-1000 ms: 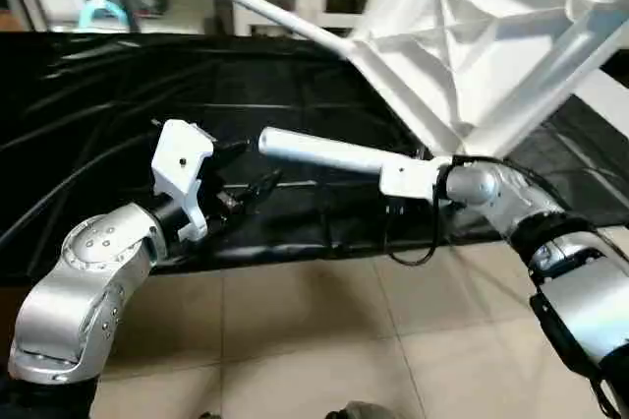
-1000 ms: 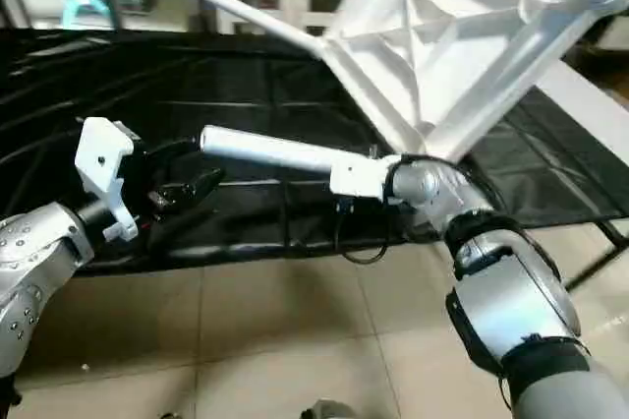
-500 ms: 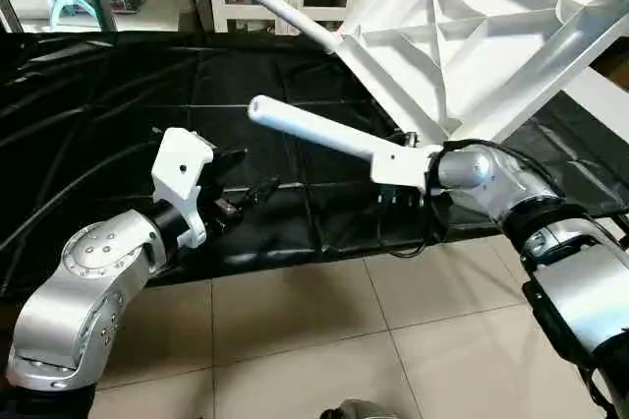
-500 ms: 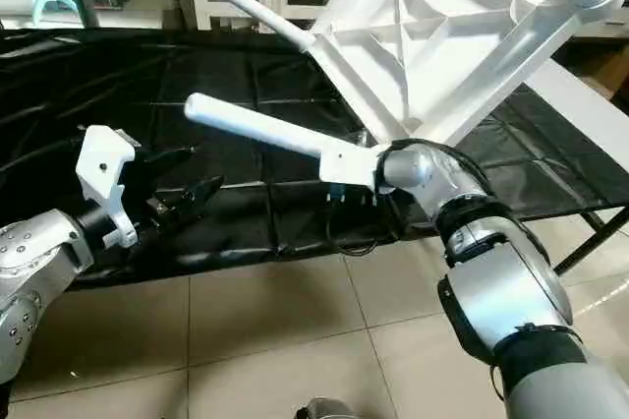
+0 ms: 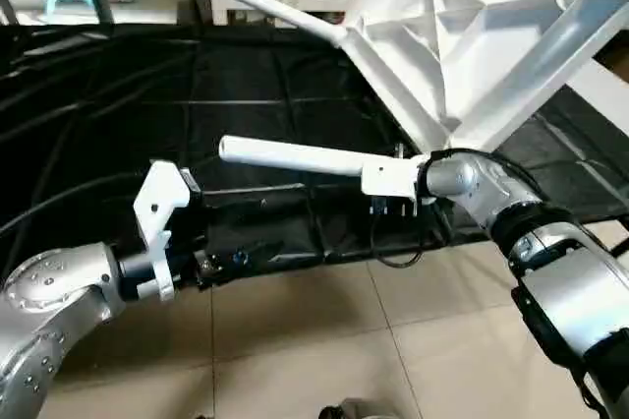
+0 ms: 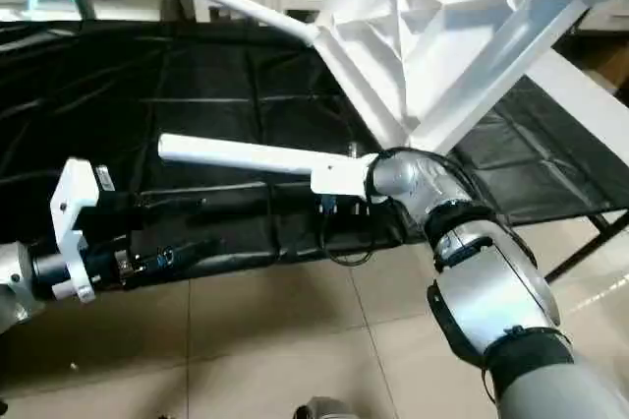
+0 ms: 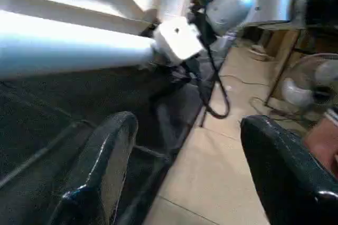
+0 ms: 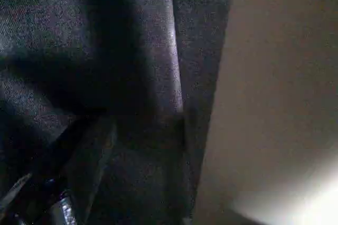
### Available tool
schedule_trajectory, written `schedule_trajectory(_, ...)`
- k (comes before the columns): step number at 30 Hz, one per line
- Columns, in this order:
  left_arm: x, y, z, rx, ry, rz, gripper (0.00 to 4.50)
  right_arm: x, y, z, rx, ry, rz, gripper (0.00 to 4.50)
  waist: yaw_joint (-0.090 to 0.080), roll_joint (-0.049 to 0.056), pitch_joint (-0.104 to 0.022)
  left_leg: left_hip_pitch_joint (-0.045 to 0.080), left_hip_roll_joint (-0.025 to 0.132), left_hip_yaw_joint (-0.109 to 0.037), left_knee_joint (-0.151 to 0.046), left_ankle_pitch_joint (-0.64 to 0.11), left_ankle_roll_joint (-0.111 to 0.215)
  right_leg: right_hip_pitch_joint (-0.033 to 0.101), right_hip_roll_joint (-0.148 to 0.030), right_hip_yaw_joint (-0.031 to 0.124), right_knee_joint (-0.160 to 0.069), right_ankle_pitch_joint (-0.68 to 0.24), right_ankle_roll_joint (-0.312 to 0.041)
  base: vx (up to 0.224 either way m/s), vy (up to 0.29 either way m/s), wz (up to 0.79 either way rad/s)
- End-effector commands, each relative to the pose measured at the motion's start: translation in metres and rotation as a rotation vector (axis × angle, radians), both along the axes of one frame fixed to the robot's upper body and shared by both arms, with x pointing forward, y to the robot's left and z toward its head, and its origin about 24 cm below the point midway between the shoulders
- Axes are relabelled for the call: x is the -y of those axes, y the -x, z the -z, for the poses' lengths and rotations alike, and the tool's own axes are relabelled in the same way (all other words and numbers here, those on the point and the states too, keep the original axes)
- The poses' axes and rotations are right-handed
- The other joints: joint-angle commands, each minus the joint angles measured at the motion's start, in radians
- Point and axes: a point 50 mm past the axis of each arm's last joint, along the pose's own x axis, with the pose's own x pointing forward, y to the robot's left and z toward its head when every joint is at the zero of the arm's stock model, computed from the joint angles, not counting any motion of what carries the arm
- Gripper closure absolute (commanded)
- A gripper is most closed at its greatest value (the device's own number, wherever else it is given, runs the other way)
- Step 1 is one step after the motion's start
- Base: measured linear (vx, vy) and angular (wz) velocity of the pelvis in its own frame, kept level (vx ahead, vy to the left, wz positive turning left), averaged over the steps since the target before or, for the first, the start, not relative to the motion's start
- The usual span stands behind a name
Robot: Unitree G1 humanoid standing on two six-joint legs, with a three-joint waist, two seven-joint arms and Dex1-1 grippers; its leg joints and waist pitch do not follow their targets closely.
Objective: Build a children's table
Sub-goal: Flip table
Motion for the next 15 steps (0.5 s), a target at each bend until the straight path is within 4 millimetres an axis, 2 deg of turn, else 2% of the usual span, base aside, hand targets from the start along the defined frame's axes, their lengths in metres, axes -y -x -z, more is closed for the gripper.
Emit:
schedule_trajectory(1,-0.003,-0.011,-0.005,0.059,-0.012,-0.061,0.83,0.0,0.001,0.003,-0.007,-0.011,0.008,0.05,0.002,0.02,-0.051,0.015,0.021,0.004,-0.089,-0.242,0.023,0.047,-0.061,0.05,-0.088,-0.271,-0.187,0.0,0.0,0.0)
schedule_trajectory(3,-0.002,-0.017,-0.021,0.097,0.061,-0.053,0.69,-0.001,0.002,0.004,-0.01,-0.006,0.0,0.0,0.008,0.02,-0.057,0.011,0.018,0.005,-0.085,-0.2,0.018,0.054,-0.064,0.052,-0.081,-0.225,-0.195,0.0,0.0,0.0)
schedule_trajectory(4,0.001,-0.017,-0.03,0.116,0.091,-0.014,0.69,0.0,0.003,0.005,-0.013,-0.001,-0.002,0.0,0.01,0.018,-0.063,0.006,0.017,0.005,-0.082,-0.158,0.021,0.062,-0.066,0.053,-0.073,-0.17,-0.209,0.0,0.0,0.0)
schedule_trajectory(5,0.004,-0.017,-0.036,0.136,0.101,0.022,0.47,0.0,0.003,0.007,-0.016,0.004,-0.003,0.0,0.011,0.018,-0.064,0.005,0.017,0.006,-0.082,-0.136,0.025,0.062,-0.064,0.053,-0.071,-0.139,-0.216,0.0,0.0,0.0)
schedule_trajectory(6,0.004,-0.017,-0.036,0.136,0.101,0.022,0.47,0.0,0.003,0.007,-0.016,0.004,-0.003,0.0,0.012,0.018,-0.066,0.005,0.016,0.007,-0.081,-0.115,0.031,0.063,-0.063,0.053,-0.068,-0.107,-0.224,0.0,0.0,0.0)
schedule_trajectory(7,0.01,-0.019,-0.046,0.18,0.076,0.066,0.42,0.001,0.004,0.009,-0.02,0.01,-0.001,0.0,0.011,0.017,-0.069,0.001,0.016,0.008,-0.079,-0.063,0.047,0.068,-0.062,0.053,-0.059,-0.031,-0.241,0.0,0.0,0.0)
schedule_trajectory(9,0.016,-0.022,-0.052,0.209,0.055,0.101,0.31,0.002,0.005,0.01,-0.024,0.016,-0.002,0.0,0.014,0.02,-0.074,0.003,0.014,0.011,-0.076,0.015,0.088,0.073,-0.062,0.052,-0.049,0.082,-0.271,0.0,0.0,0.0)
schedule_trajectory(10,0.02,-0.023,-0.056,0.226,0.044,0.122,0.17,0.002,0.005,0.011,-0.027,0.019,-0.002,0.0,0.014,0.019,-0.075,0.002,0.014,0.012,-0.075,0.027,0.095,0.074,-0.061,0.053,-0.048,0.11,-0.28,0.0,0.0,0.0)
schedule_trajectory(12,0.029,-0.023,-0.062,0.223,0.046,0.19,0.02,0.001,0.006,0.012,-0.032,0.02,-0.005,0.0,0.014,0.015,-0.079,0.002,0.012,0.014,-0.073,0.067,0.13,0.08,-0.062,0.054,-0.043,0.183,-0.303,0.0,0.0,0.0)
schedule_trajectory(13,0.033,-0.024,-0.062,0.225,0.026,0.212,0.02,0.001,0.006,0.012,-0.032,0.019,-0.005,0.0,0.015,0.018,-0.077,0.002,0.013,0.013,-0.074,0.07,0.14,0.08,-0.063,0.054,-0.044,0.184,-0.307,0.0,0.0,0.0)
schedule_trajectory(15,0.036,-0.027,-0.059,0.228,0.0,0.216,0.02,0.0,0.005,0.012,-0.03,0.018,-0.006,0.0,0.016,0.018,-0.077,0.004,0.015,0.015,-0.073,0.065,0.145,0.08,-0.064,0.054,-0.045,0.174,-0.308,0.0,0.0,0.0)
